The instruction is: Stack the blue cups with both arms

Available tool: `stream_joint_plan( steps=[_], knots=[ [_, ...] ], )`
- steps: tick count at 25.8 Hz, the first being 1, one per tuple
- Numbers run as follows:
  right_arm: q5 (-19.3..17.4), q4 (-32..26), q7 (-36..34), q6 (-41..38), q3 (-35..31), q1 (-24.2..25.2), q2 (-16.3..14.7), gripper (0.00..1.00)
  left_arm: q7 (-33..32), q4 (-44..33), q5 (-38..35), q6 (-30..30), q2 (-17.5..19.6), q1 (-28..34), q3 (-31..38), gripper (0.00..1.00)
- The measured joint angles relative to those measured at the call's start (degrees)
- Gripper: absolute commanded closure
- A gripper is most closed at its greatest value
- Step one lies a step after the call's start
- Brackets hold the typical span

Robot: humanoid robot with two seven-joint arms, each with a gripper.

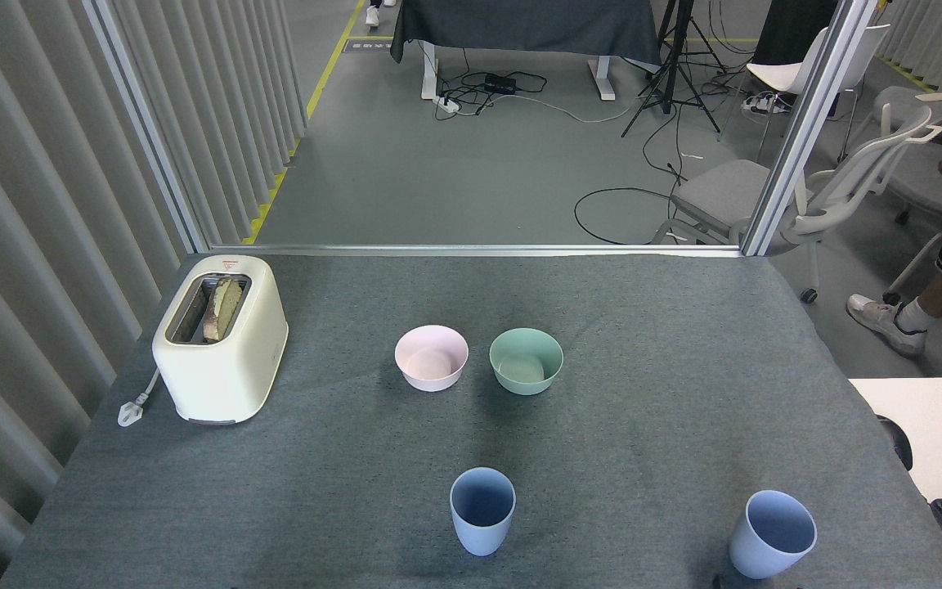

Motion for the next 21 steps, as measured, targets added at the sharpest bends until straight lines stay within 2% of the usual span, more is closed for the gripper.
stream_joint_plan(
  steps=[6, 21],
  knots=[
    [-0.72, 0.56, -0.08, 0.69, -1.79, -0.91, -0.18, 0.00, 0.02, 0.04, 0.00, 0.00, 0.00, -0.03, 0.00, 0.00],
    [-0.69, 4.24, 0.96, 0.43, -1.37, -5.95, -1.26, 0.00, 0.02, 0.07, 0.00, 0.00, 0.00, -0.03, -0.01, 0.00]
  ],
)
